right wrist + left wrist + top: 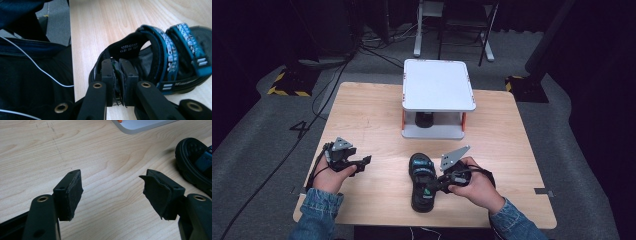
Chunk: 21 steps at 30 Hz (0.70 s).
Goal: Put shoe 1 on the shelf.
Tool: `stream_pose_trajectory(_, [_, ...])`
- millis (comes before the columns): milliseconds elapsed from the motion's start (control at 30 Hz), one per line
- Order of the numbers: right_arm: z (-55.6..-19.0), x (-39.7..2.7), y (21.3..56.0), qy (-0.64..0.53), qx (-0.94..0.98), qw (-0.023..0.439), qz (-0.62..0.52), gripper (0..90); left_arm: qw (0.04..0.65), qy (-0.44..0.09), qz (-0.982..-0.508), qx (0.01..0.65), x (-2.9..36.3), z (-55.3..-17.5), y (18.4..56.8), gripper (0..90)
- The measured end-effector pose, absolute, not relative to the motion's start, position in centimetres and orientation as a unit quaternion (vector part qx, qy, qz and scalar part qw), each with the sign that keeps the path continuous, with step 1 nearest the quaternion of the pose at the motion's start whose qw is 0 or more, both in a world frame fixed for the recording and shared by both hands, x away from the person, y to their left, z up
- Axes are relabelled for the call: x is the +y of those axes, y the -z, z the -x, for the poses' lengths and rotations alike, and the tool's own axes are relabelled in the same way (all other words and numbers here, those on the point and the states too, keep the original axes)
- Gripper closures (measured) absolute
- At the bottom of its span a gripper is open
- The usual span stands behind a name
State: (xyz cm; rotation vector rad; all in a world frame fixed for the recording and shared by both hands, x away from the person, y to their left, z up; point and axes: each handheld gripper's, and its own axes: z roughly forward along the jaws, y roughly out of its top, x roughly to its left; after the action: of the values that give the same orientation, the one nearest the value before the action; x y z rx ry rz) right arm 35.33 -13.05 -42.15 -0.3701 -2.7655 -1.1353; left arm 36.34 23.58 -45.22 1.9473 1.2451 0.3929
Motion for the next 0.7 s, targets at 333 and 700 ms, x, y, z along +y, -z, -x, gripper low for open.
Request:
stream_pose_trajectory(333, [-35.7,-13.7,41.1,0.437,-0.888,-0.002,0.141,46.1,0.386,-0.155,-0.768,0.488,23.5,-36.4,45.3,31.5])
stream_pose_trajectory(700, [-37.4,-11.8,44.4,0.413,-0.894,-0.076,0.160,51.0,0.377,-0.154,-0.762,0.502,24.3,-35.4,45.7,31.5])
